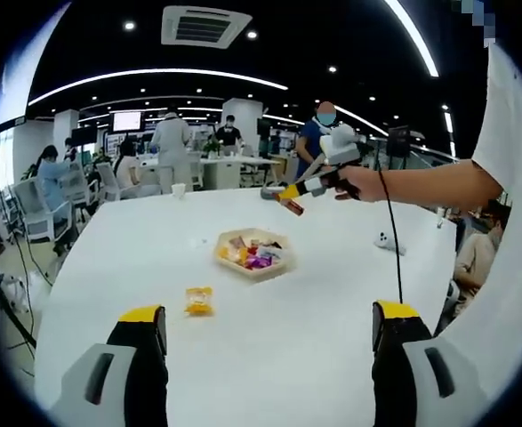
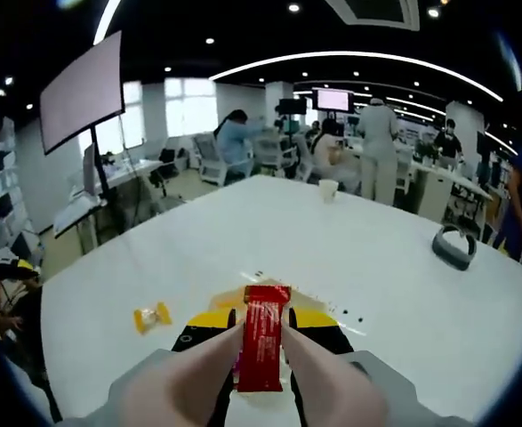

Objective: Place the target food into the container with the food tongs after gripping and lifting it, then release it inside without dropping or visibly crushing the food.

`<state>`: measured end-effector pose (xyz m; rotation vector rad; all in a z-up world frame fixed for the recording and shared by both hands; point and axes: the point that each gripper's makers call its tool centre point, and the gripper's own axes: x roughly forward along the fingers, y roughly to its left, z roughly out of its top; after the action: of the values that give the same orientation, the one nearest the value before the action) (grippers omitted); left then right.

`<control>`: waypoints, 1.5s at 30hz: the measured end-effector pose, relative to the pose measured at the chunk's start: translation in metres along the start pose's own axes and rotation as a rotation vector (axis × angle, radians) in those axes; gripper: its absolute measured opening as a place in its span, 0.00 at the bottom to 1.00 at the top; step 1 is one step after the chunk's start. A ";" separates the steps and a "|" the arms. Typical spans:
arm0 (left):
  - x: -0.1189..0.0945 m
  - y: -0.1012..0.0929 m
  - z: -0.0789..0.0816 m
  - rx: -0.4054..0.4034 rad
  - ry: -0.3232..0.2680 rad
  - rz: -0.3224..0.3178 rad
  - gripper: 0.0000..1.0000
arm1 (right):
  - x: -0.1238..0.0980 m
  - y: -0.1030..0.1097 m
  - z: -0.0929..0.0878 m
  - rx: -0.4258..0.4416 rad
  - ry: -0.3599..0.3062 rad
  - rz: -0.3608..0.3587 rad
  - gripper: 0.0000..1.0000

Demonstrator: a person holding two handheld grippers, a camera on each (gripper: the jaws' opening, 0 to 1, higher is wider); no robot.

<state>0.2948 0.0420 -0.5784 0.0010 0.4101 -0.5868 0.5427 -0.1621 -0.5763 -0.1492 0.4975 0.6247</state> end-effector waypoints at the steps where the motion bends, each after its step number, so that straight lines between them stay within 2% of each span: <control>1: -0.001 0.001 -0.002 -0.017 -0.002 0.010 0.97 | 0.003 0.001 0.002 -0.003 0.003 0.005 0.23; 3: -0.002 0.001 -0.004 -0.036 0.000 0.013 0.97 | 0.008 0.000 0.010 -0.011 -0.001 0.005 0.23; 8: -0.011 0.007 -0.002 -0.016 0.020 0.031 0.97 | 0.025 -0.008 0.030 -0.012 -0.030 0.009 0.23; 10: -0.015 0.010 0.002 -0.010 0.005 0.043 0.97 | 0.031 -0.011 0.033 -0.023 -0.032 0.012 0.23; 13: -0.019 0.018 -0.003 -0.009 0.020 0.084 0.98 | 0.041 -0.017 0.038 -0.032 -0.034 0.013 0.23; 20: -0.024 0.024 0.001 -0.004 0.015 0.090 0.97 | 0.043 -0.024 0.045 -0.048 -0.039 0.013 0.23; 26: -0.023 0.025 0.005 -0.004 0.005 0.093 0.97 | 0.047 -0.022 0.036 -0.065 -0.001 0.028 0.26; 27: -0.023 0.024 0.004 -0.004 0.005 0.090 0.97 | 0.049 -0.018 0.021 -0.025 0.069 0.058 0.27; 28: -0.023 0.024 0.004 -0.004 0.006 0.089 0.97 | 0.049 -0.018 0.016 -0.011 0.091 0.045 0.27; 39: -0.030 0.022 0.004 0.006 0.008 0.086 0.97 | 0.041 -0.008 0.022 -0.027 0.052 0.058 0.28; 45: -0.032 0.022 0.003 0.006 0.005 0.089 0.97 | 0.037 -0.005 0.015 -0.070 0.063 0.058 0.29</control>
<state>0.2832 0.0770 -0.5666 0.0268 0.4114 -0.5004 0.5771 -0.1423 -0.5814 -0.2213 0.5425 0.6963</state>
